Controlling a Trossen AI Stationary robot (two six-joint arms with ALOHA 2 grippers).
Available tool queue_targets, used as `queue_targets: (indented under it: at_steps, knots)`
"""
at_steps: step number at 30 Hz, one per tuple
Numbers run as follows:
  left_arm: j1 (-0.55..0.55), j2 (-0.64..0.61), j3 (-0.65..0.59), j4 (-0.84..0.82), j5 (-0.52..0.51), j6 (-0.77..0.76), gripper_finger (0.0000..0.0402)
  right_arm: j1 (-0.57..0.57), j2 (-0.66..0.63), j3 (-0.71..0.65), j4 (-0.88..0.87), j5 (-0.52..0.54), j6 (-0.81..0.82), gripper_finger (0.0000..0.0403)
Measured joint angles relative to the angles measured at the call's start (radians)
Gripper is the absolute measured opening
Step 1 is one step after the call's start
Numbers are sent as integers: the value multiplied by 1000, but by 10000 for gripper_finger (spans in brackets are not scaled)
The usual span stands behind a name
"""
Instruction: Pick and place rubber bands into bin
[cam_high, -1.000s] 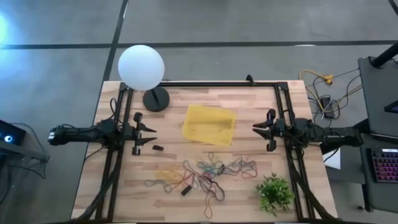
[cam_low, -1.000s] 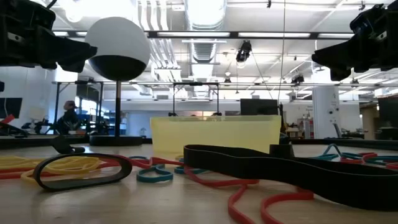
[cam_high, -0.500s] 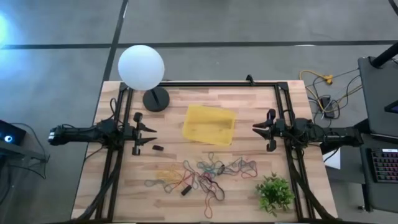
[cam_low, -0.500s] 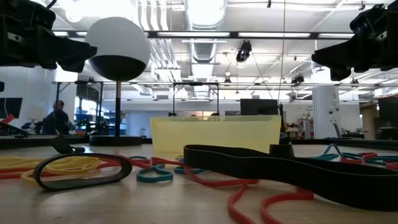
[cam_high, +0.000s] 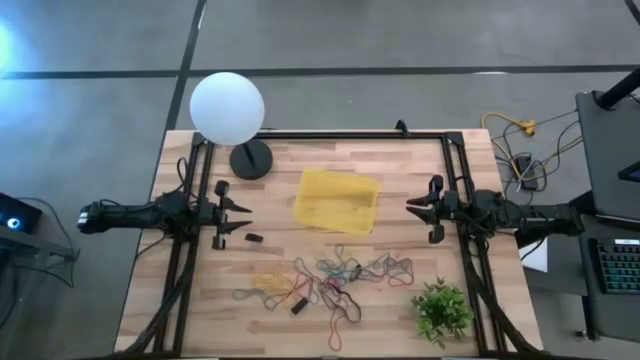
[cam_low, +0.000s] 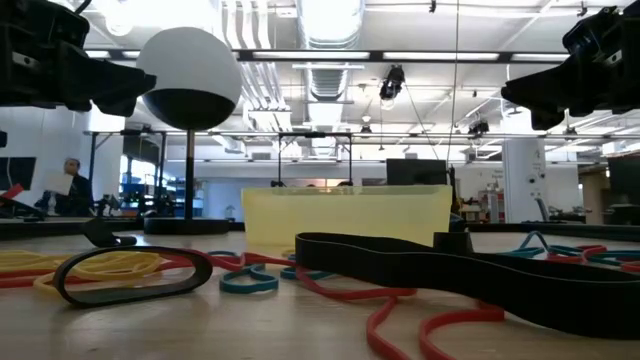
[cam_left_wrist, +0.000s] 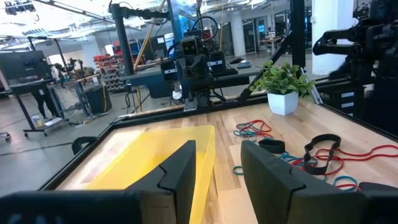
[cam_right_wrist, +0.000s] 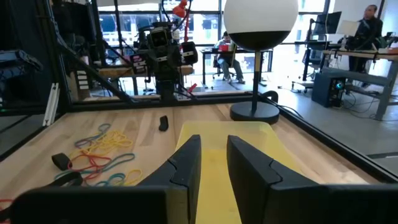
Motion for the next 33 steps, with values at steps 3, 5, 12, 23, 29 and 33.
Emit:
queue_targets:
  at_steps: [3, 5, 12, 23, 29, 33]
  knots:
    - [0, 0, 0, 0, 0, 0, 113, 0, 0, 0, 0, 0, 1, 68]
    - [0, 0, 0, 0, 0, 0, 113, 0, 0, 0, 0, 0, 0, 68]
    - [0, 0, 0, 0, 0, 0, 113, 0, 0, 0, 0, 0, 1, 68]
    - [0, 0, 0, 0, 0, 0, 113, 0, 0, 0, 17, 0, -114, 68]
    - [0, 0, 0, 0, 0, 0, 113, 0, 0, 0, 23, 0, -162, 68]
    - [0, 0, 0, 12, 0, 0, 113, 0, 0, 0, 94, 0, 16, 68]
